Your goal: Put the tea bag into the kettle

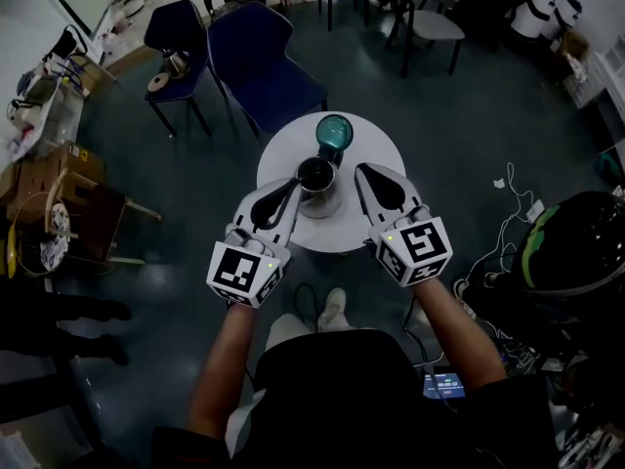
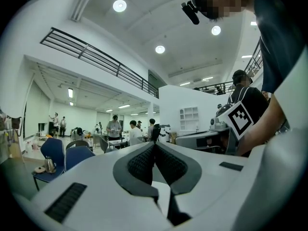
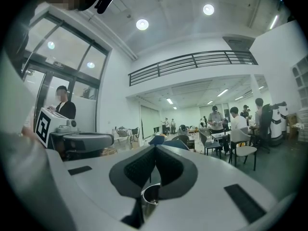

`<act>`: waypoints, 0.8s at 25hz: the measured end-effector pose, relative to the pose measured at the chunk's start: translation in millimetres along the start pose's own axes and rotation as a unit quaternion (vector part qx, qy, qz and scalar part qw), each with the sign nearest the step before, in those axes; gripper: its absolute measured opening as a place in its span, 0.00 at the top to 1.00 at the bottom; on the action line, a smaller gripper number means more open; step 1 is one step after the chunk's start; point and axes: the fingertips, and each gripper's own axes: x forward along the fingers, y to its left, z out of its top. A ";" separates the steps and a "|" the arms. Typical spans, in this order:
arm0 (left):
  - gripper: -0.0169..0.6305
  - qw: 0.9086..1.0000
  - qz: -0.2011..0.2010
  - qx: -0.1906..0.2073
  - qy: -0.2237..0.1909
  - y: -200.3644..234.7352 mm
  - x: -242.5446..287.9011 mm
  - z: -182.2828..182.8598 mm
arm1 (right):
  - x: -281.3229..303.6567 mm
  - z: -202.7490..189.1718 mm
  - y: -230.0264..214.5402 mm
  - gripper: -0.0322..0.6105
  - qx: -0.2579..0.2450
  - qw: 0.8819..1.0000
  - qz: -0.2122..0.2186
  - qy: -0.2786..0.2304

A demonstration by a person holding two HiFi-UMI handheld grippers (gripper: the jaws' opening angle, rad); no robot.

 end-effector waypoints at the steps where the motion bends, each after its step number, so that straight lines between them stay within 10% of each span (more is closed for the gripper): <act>1: 0.95 1.000 0.000 -0.001 0.000 -0.4 -2.6 2.0 | -1.1 1.9 3.1 0.92 0.000 1.000 -0.001 -0.001; 20: 0.95 0.999 -0.033 0.003 -0.028 -10.0 -100.8 37.4 | -35.3 29.8 102.6 0.92 -0.006 0.999 -0.025 -0.021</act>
